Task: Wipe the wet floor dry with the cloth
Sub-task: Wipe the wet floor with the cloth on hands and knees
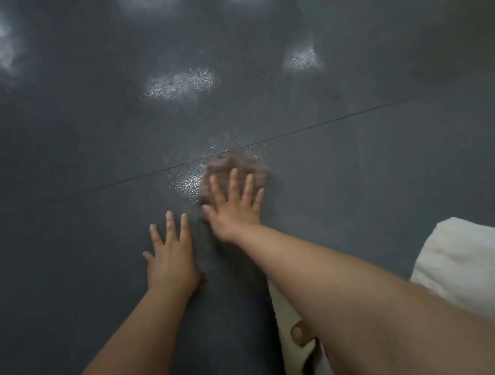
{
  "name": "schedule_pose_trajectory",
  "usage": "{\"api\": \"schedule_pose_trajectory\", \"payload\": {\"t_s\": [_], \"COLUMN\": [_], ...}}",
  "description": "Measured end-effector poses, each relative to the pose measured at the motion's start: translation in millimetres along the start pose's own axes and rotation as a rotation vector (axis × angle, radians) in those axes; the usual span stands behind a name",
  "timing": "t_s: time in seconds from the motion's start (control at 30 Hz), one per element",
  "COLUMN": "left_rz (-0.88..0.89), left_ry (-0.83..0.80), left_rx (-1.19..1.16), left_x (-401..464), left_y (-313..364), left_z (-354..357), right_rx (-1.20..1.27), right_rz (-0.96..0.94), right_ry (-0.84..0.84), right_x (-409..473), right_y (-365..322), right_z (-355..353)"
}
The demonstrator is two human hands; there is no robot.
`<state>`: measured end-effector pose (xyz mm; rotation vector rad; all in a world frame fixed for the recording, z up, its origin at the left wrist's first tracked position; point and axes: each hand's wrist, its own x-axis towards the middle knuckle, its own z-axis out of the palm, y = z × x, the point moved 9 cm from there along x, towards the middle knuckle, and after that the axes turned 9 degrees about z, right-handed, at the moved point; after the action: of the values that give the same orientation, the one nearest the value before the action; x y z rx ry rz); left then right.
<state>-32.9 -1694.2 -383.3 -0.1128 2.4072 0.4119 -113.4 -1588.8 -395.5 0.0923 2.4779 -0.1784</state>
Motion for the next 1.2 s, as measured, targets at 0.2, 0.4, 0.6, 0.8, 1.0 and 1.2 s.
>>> {"api": "schedule_pose_trajectory", "payload": {"t_s": [0.2, 0.4, 0.6, 0.8, 1.0, 1.2], "left_rz": [-0.226, -0.181, -0.267, -0.292, -0.251, -0.283], "left_ry": [0.084, -0.014, -0.012, -0.01, 0.038, 0.138], "left_rx": [-0.011, 0.047, 0.035, -0.067, -0.116, -0.181], "left_x": [-28.6, -37.3, -42.4, -51.6, -55.6, -69.4], "left_y": [-18.6, -26.4, -72.6, -105.3, -108.9, -126.7], "left_z": [7.5, 8.2, -4.7, 6.2, 6.0, 5.7], "right_rx": [-0.233, -0.056, 0.109, 0.023, -0.22, -0.308], "right_rz": [-0.257, 0.154, 0.465, 0.325, -0.182, -0.497], "right_ry": [0.001, 0.135, 0.194, 0.16, 0.058, 0.06], "right_x": [-22.9, 22.1, 44.8, 82.3, 54.0, -61.0], "right_y": [-30.4, 76.8, 114.4, 47.7, -62.9, -121.1], "right_z": [26.4, -30.7, -54.2, -72.4, -37.0, 61.4]}}
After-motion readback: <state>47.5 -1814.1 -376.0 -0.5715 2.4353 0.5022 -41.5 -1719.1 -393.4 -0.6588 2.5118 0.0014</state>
